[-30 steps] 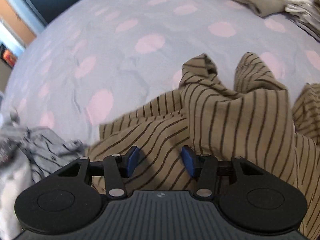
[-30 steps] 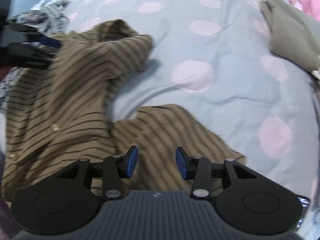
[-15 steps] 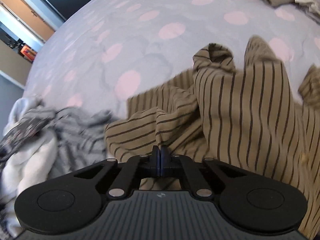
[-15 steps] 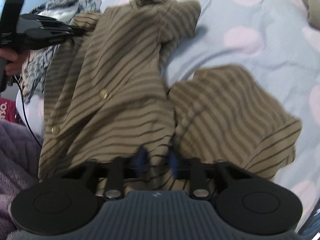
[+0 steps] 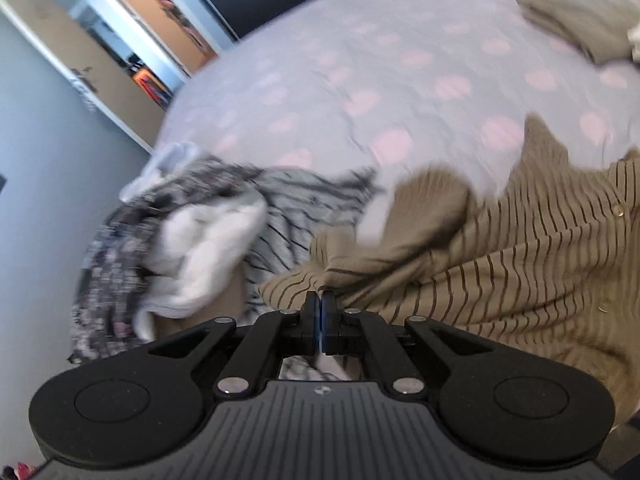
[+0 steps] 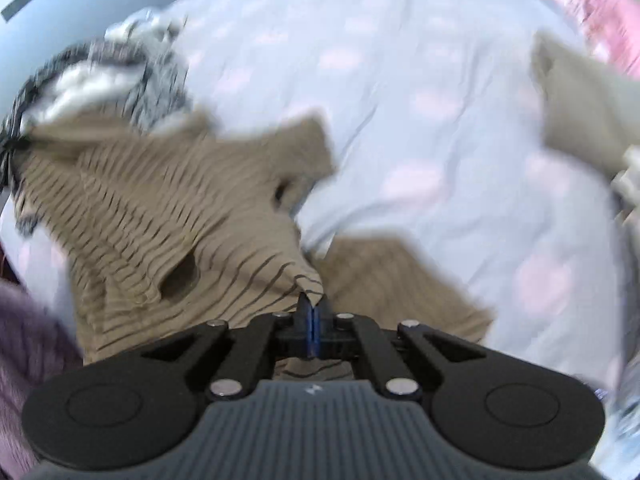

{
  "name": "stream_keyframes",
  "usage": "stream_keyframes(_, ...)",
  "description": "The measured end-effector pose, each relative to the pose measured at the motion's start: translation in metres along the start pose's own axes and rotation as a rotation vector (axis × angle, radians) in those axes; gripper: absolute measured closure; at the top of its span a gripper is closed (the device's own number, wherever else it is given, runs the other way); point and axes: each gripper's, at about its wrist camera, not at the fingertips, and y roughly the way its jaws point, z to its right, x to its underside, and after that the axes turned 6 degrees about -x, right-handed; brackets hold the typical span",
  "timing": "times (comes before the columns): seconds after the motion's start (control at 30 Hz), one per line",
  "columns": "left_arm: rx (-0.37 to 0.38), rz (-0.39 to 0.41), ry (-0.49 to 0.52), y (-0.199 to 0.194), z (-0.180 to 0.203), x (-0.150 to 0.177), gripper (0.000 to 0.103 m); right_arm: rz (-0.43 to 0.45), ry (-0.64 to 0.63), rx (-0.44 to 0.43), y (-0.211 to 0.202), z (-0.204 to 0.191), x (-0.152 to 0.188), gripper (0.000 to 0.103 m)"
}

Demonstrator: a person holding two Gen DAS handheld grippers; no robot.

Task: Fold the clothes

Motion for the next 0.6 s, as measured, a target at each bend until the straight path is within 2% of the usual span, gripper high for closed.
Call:
stream_keyframes(0.17,-0.047,0.126,-0.096,-0.052,-0.034,-0.014,0.103,0.223,-0.13,0.14,-0.081,-0.018,-0.063,0.102)
stream_keyframes(0.27,-0.022,0.139,-0.083,-0.068,-0.039,-0.012,0.103,0.337,-0.196,0.166,-0.129,-0.033,-0.087,0.102)
stream_keyframes(0.3,-0.012,0.131,-0.06,-0.069,-0.035,-0.008,0.103,0.348,-0.221,0.164,-0.139,-0.037,-0.09,0.102)
stream_keyframes(0.37,0.009,0.108,-0.012,-0.068,-0.025,0.002,0.103,0.339,-0.264,0.158,-0.146,-0.045,-0.09,0.102)
stream_keyframes(0.47,0.065,0.041,0.068,-0.054,0.0,0.021,0.103,0.268,-0.293,0.149,-0.126,-0.051,-0.074,0.102)
stream_keyframes(0.6,0.16,-0.069,0.182,-0.03,0.039,0.05,0.103,0.133,-0.284,0.131,-0.073,-0.046,-0.037,0.102)
